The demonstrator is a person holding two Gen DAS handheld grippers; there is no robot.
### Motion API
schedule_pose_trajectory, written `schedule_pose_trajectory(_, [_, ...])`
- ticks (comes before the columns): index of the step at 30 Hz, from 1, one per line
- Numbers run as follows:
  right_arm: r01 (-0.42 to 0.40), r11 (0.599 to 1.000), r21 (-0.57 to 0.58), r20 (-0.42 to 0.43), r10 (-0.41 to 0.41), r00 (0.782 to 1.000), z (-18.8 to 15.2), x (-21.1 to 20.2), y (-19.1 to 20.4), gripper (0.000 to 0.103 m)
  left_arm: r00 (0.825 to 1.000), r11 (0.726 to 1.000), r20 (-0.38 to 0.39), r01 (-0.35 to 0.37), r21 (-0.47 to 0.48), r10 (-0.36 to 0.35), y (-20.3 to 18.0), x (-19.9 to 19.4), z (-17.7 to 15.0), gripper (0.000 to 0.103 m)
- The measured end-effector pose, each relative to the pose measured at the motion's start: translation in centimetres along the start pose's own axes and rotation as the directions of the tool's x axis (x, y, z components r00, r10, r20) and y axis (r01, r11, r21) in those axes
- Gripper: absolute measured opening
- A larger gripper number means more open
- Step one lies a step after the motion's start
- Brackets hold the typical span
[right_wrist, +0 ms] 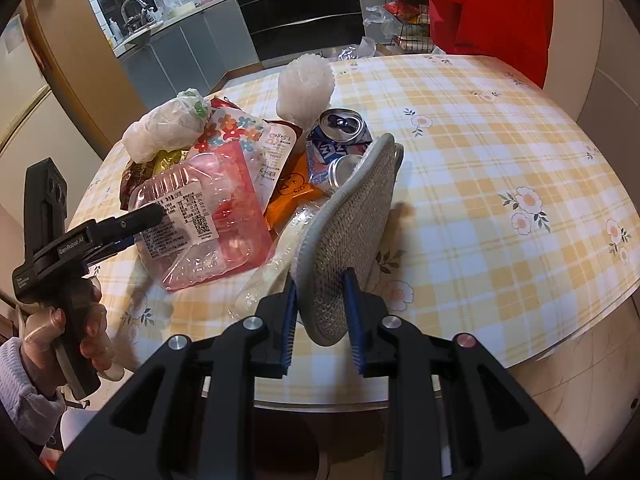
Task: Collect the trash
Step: 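Carry the sponge and pink tray in both tools over the brown bin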
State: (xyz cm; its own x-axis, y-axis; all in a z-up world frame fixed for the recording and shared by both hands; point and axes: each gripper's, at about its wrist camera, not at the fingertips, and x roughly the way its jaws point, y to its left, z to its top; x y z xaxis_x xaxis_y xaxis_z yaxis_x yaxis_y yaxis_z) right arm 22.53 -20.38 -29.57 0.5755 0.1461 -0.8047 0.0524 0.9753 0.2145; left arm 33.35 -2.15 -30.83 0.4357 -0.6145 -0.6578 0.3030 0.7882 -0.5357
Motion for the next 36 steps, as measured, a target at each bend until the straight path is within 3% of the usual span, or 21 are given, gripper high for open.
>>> schedule_pose_trajectory(6, [0.010, 1.000, -0.005, 0.001, -0.010, 1.000, 0.0, 0.2, 0.1, 0.025, 1.000, 0.999, -0.019, -0.002, 0.048, 0.003, -1.2, 0.4, -0.3, 0.082])
schedule_pose_trajectory(10, [0.006, 1.000, -0.001, 0.004, -0.006, 1.000, 0.0, 0.1, 0.1, 0.025, 1.000, 0.998, -0.011, -0.018, 0.066, 0.019, -1.8, -0.1, -0.4, 0.063])
schedule_pose_trajectory(16, [0.003, 1.000, -0.001, 0.017, -0.003, 1.000, -0.1, -0.1, 0.1, 0.025, 1.000, 0.997, 0.021, 0.002, 0.078, -0.003, -2.7, -2.0, -0.5, 0.053])
schedule_pose_trajectory(25, [-0.004, 1.000, 0.012, 0.054, 0.003, 0.999, 0.1, -1.5, -0.5, 0.023, 0.997, 0.992, 0.060, 0.043, 0.115, -0.051, -5.1, -4.2, -0.5, 0.051])
schedule_pose_trajectory(36, [-0.017, 1.000, 0.013, 0.105, 0.016, 0.994, 0.4, -3.3, -0.7, 0.022, 0.989, 0.991, 0.145, 0.013, 0.130, -0.032, -6.9, -8.1, -0.5, 0.051])
